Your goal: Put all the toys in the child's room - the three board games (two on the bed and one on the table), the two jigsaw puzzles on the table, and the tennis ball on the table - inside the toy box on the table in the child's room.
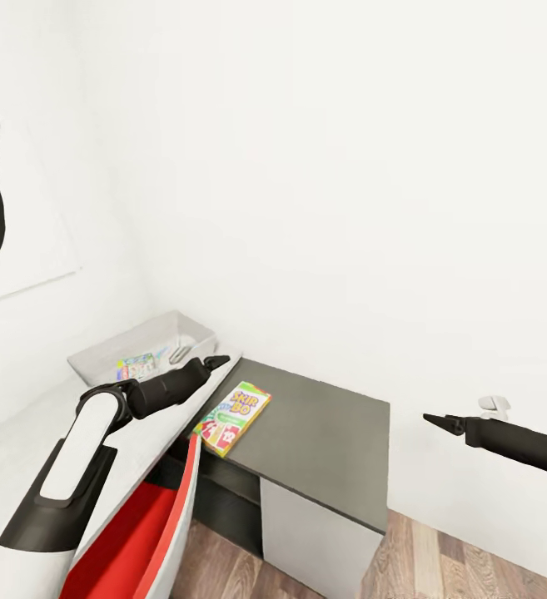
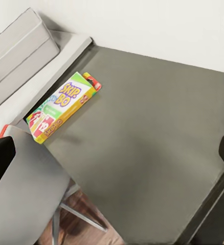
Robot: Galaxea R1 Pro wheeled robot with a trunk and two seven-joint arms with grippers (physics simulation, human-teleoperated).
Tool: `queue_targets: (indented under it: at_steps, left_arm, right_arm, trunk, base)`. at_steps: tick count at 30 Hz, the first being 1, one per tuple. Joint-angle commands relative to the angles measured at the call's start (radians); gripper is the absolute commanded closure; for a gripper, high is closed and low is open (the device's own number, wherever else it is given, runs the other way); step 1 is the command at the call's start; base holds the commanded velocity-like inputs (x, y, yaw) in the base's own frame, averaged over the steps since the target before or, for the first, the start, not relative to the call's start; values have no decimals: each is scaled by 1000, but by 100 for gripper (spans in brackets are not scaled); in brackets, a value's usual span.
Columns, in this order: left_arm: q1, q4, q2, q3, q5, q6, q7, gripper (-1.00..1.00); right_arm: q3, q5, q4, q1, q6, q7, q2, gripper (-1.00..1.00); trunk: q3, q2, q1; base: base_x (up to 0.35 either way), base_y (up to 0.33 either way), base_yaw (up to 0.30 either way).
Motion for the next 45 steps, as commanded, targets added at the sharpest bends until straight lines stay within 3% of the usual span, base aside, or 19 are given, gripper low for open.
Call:
queue_targets:
  at_steps: [1, 21, 45]
  left_arm:
    - [0, -3, 2, 1, 11, 0, 11, -100]
    - [9, -7, 10, 9, 10, 0, 13, -100]
    - [14, -6, 19, 7, 9, 1, 14, -100]
  right_arm:
    - [5, -11, 1, -4, 3, 1, -1, -100]
    - [6, -10, -1, -4, 4, 1, 1, -100]
    - [6, -10, -7, -4, 3, 1, 10, -100]
  trunk:
    - [-1, -2, 1]
    - [22, -2, 1]
    - [26, -2, 1]
  base:
    - [0, 0, -222]
    - [16, 1, -211]
    - [212, 3, -32]
